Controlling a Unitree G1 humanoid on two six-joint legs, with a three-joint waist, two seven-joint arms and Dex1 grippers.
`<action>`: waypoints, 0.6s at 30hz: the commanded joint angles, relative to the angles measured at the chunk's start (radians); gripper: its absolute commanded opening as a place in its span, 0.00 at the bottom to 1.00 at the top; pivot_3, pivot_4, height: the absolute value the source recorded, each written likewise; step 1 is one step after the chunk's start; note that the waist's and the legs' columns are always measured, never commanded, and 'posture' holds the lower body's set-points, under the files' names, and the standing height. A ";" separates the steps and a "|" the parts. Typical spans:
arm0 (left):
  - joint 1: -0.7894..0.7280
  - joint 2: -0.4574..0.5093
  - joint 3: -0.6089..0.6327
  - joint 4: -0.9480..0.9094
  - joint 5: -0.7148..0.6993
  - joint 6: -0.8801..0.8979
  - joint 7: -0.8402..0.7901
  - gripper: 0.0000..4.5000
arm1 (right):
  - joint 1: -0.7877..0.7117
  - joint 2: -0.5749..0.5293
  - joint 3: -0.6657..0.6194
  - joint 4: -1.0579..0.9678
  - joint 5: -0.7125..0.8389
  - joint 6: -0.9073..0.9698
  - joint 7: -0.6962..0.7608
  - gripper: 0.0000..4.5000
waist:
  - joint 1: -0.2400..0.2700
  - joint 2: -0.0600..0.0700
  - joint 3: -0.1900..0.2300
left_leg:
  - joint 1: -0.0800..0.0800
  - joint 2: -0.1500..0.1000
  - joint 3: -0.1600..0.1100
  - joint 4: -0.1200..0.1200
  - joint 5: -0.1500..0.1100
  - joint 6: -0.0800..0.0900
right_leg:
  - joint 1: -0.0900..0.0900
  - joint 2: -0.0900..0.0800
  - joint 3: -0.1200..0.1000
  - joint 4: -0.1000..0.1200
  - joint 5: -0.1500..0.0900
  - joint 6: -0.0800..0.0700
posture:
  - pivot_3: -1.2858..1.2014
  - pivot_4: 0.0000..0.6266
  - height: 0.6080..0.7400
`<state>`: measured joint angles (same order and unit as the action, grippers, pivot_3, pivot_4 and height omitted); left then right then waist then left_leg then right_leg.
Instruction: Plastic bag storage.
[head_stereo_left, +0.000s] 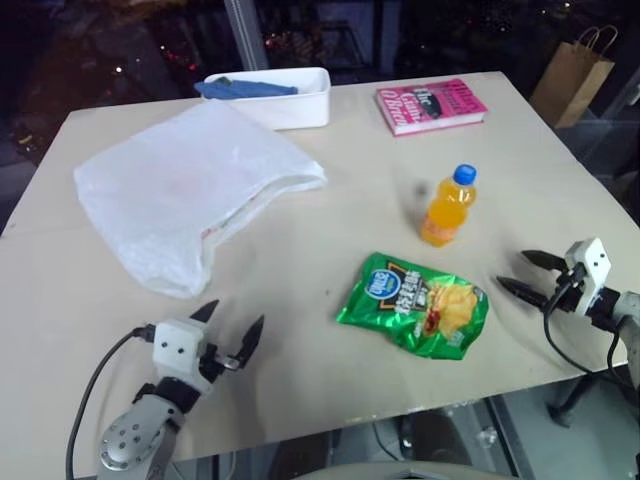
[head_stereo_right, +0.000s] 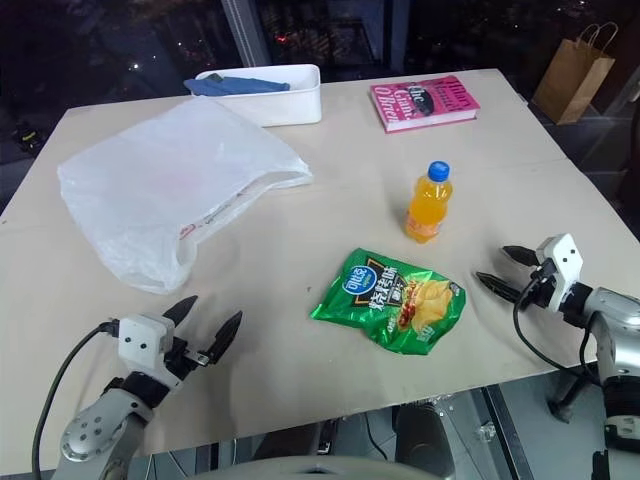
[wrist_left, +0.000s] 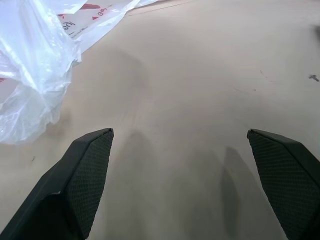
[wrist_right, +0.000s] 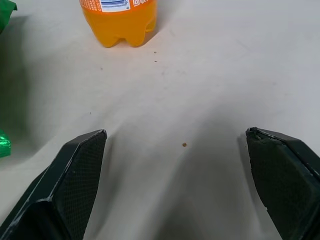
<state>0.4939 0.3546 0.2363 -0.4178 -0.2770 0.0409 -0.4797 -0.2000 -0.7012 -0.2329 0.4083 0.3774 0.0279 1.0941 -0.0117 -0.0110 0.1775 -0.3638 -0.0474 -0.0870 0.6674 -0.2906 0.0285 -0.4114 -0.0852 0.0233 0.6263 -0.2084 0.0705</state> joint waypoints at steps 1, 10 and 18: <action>0.015 -0.007 0.014 -0.008 -0.001 -0.034 -0.003 0.99 | -0.005 -0.018 -0.031 -0.006 0.012 -0.025 0.009 1.00 | 0.000 0.000 0.000 | 0.000 0.000 0.000 0.000 0.000 0.000 | 0.000 0.000 0.000 0.000 0.000 0.000 | 0.52 0.24 1.00; 0.034 -0.034 0.010 -0.024 0.005 -0.047 0.021 0.99 | -0.038 -0.018 -0.024 0.039 -0.004 -0.051 0.010 1.00 | 0.000 0.000 0.000 | 0.000 0.000 0.000 0.000 0.000 0.000 | 0.000 0.000 0.000 0.000 0.000 0.000 | 0.52 0.24 1.00; 0.054 -0.052 0.018 -0.060 -0.010 -0.021 0.052 0.99 | -0.053 -0.017 -0.020 0.059 -0.008 -0.056 0.018 1.00 | 0.000 0.000 0.000 | 0.000 0.000 0.000 0.000 0.000 0.000 | 0.000 0.000 0.000 0.000 0.000 0.000 | 0.52 0.24 1.00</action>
<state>0.5334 0.3055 0.2354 -0.4272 -0.2782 0.0171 -0.4440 -0.2378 -0.7030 -0.2330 0.4728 0.3615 -0.0106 1.1062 -0.0119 -0.0110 0.1775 -0.3637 -0.0474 -0.0868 0.6674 -0.2906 0.0285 -0.4114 -0.0852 0.0234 0.6264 -0.2084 0.0705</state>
